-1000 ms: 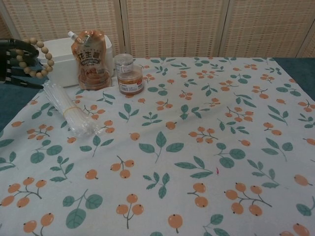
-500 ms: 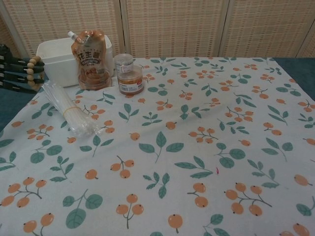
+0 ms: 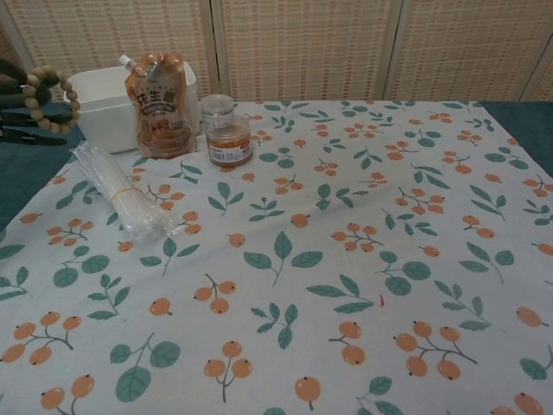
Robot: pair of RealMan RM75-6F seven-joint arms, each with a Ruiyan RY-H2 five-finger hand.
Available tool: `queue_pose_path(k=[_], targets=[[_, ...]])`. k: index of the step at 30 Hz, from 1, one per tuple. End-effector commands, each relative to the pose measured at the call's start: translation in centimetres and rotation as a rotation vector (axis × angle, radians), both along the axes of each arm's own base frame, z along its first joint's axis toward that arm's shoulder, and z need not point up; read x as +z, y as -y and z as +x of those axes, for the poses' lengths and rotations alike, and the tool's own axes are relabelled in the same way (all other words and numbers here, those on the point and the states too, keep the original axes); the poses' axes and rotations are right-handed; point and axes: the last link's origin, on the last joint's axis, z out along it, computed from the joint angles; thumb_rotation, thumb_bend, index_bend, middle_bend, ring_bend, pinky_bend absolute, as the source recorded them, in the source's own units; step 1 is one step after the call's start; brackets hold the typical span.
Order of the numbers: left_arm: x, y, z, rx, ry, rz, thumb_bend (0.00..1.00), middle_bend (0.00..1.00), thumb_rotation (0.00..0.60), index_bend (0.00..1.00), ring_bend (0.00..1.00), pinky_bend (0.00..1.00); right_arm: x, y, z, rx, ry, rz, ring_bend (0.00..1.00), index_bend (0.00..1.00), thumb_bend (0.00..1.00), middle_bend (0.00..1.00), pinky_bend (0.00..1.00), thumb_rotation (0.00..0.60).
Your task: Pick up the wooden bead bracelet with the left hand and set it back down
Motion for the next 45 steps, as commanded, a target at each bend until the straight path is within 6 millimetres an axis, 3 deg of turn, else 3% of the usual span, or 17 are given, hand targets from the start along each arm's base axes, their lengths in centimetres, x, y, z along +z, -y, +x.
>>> queue_pose_path(k=[1,7,15,23,41,45], targets=[[-0.3,0.1,-0.7,0.021,0.013,0.014,0.53,0.67,0.596,0.48,0.3,0.03,0.0,0.0,0.0,0.0,-0.001,0.0,0.0,0.0,0.2,0.0,0.0,0.46],[-0.7,0.0,-1.1,0.029,0.012,0.021,0.5,0.69,0.575,0.53,0.31,0.02,0.0,0.0,0.0,0.0,-0.001,-0.001,0.0,0.0,0.2,0.0,0.0,0.46],[-0.9,0.1,-1.3,0.054,0.011,0.033,0.46,0.67,0.405,0.57,0.31,0.02,0.0,0.0,0.0,0.001,0.0,-0.001,0.0,0.0,0.2,0.0,0.0,0.459],[-1.0,0.1,-1.3,0.057,0.001,0.041,0.46,0.66,0.362,0.59,0.31,0.02,0.1,-0.1,0.0,0.002,0.002,-0.004,0.0,0.0,0.2,0.0,0.0,0.459],[-1.6,0.2,-0.9,0.015,-0.049,0.037,0.51,0.66,0.35,0.58,0.31,0.02,0.1,0.0,0.0,0.003,0.003,-0.001,0.0,0.0,0.2,0.0,0.0,0.46],[-1.7,0.2,-0.8,0.002,-0.055,0.04,0.5,0.65,0.405,0.58,0.3,0.02,0.1,-0.1,0.0,0.005,0.004,0.0,0.0,0.0,0.2,0.0,0.0,0.461]])
